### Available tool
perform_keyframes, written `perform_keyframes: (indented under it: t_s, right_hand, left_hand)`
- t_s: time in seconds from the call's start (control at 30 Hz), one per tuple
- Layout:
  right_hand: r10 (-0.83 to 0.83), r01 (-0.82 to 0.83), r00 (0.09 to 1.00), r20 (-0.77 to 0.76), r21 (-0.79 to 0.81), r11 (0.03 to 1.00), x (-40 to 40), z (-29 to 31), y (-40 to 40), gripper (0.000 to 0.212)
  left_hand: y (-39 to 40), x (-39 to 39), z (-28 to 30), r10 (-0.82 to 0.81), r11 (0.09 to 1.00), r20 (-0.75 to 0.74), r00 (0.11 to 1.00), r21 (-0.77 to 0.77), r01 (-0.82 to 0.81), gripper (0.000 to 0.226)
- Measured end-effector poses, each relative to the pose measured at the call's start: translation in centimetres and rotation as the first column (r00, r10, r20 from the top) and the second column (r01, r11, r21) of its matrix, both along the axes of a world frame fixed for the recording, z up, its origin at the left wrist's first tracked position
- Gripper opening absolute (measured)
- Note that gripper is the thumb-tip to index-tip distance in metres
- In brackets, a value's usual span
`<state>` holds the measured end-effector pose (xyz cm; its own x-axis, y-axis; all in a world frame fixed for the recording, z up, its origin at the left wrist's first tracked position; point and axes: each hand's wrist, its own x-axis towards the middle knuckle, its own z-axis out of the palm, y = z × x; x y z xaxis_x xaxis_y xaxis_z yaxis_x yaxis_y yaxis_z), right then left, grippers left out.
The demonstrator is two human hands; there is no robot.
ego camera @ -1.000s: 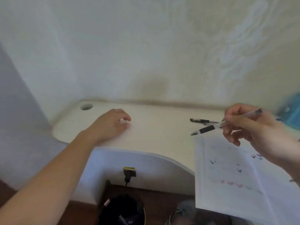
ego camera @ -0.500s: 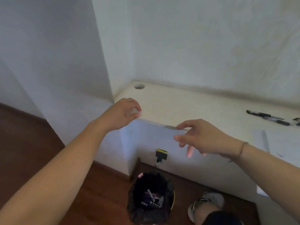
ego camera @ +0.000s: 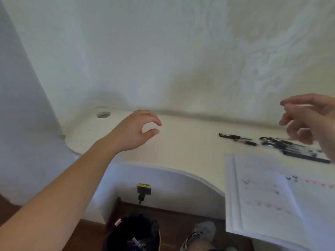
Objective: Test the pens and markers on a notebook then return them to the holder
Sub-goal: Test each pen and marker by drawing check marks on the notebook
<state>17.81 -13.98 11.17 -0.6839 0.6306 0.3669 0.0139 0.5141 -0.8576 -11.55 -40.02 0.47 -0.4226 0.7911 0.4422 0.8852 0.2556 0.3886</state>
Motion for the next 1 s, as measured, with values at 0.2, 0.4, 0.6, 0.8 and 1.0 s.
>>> perform_keyframes:
  t_s: [0.2, 0.4, 0.6, 0.8, 1.0]
  right_hand:
    - [-0.452, 0.265, 0.777, 0.438, 0.423, 0.866, 5.6, -6.9, 11.5, 0.027]
    - [-0.443, 0.154, 0.738, 0.509, 0.512, 0.845, 7.4, -9.7, 13.5, 0.017]
    - [-0.469, 0.259, 0.828, 0.307, 0.533, 0.806, 8.8, -10.3, 13.5, 0.012]
    - [-0.401, 0.255, 0.866, 0.300, 0.427, 0.868, 10.0, -9.6, 12.8, 0.014]
    - [-0.191, 0.122, 0.929, 0.316, 0.223, 0.967, 10.1, -9.2, 11.7, 0.036]
  left_hand:
    - [13.8, 5.5, 1.2, -0.237, 0.968, -0.001, 0.972, 0.080, 0.236, 0.015]
    - [24.8, 8.3, -0.2, -0.260, 0.950, -0.188, 0.947, -0.226, 0.215, 0.019]
    - [27.5, 8.2, -1.8, -0.360, 0.919, -0.228, 0.905, -0.255, 0.302, 0.012]
    - [27.4, 8.3, 0.0, -0.315, 0.942, -0.217, 0.924, -0.194, 0.275, 0.006]
    - [27.1, 13.0, 4.5, -0.336, 0.942, 0.218, 0.916, 0.065, 0.330, 0.015]
